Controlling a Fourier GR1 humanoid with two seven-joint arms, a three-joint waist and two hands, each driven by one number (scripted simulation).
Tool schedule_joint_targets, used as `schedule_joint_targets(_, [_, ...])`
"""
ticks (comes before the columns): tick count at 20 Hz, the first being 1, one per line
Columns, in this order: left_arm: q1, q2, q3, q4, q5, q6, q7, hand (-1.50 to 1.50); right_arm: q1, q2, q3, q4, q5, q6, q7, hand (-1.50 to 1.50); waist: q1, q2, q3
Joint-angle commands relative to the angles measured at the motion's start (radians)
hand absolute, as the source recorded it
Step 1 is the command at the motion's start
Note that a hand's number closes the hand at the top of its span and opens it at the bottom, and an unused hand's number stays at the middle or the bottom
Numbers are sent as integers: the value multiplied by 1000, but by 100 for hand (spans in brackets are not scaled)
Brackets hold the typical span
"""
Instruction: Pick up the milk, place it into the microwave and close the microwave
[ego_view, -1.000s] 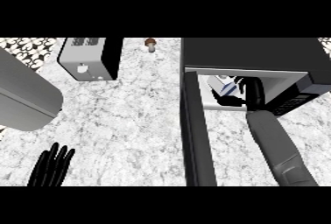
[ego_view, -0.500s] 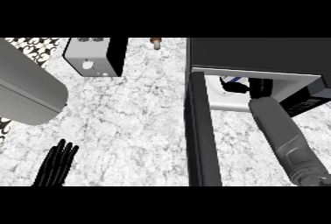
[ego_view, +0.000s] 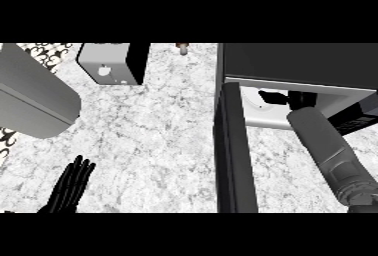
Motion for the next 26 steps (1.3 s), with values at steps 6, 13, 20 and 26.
schedule_joint_targets(6, [-8,-5,-20,22,-16,-19,-19,-150,-18,8,-33,8,-34,165,-82,-150,-3,1,0])
schedule_joint_targets(13, [-11,-30,-51,10,-27,-20,-29,-150,52,21,-95,-16,-99,256,-235,-150,-24,-8,-1])
schedule_joint_targets(20, [-30,-53,-80,0,-44,-9,3,-150,95,7,-163,-11,-169,377,-304,-150,-49,-18,-2])
schedule_joint_targets(26, [6,-58,-115,-7,-106,8,-20,-150,162,19,-196,-11,-205,438,-367,-150,-62,-27,-3])
